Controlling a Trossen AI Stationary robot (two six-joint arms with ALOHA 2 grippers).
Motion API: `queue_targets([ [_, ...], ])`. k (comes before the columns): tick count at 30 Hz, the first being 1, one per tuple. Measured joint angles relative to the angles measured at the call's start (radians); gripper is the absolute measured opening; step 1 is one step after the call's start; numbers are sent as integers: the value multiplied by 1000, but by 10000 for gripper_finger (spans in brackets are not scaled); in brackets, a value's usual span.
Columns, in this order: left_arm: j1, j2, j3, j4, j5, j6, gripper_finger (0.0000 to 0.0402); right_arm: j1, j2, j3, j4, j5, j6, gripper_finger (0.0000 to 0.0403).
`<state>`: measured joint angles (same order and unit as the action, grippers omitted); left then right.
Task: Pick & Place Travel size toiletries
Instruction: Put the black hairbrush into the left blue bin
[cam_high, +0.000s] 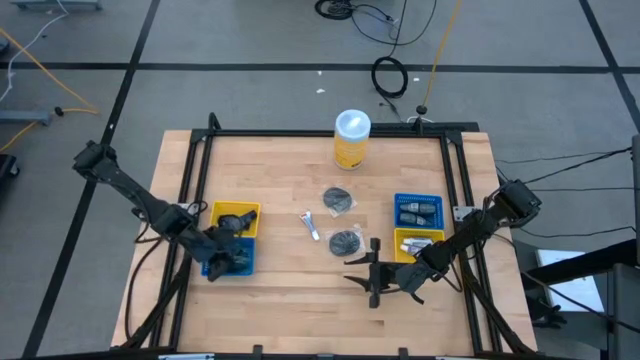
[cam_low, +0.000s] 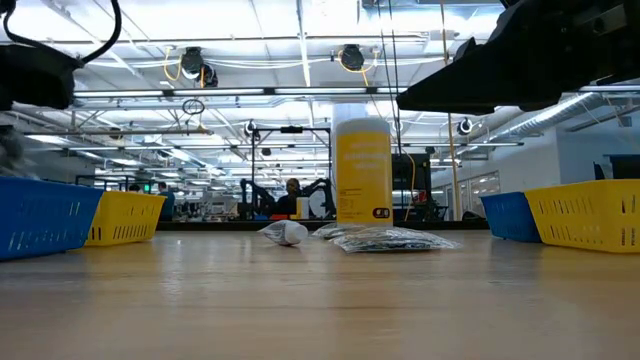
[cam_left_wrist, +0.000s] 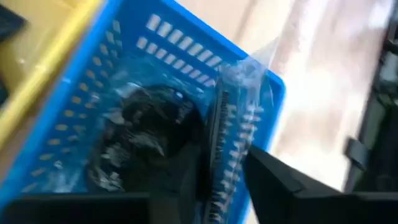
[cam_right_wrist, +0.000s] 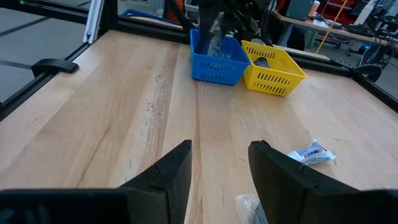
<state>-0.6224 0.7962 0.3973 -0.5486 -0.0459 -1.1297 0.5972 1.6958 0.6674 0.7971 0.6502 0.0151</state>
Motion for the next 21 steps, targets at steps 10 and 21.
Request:
queue_targets([
  [10,0,-114,72,-234,-57,6,221,0,0,0,0,0,0,150],
  [21,0,-99,206,-105,-605,414,223,-3,0,0,0,0,0,145],
])
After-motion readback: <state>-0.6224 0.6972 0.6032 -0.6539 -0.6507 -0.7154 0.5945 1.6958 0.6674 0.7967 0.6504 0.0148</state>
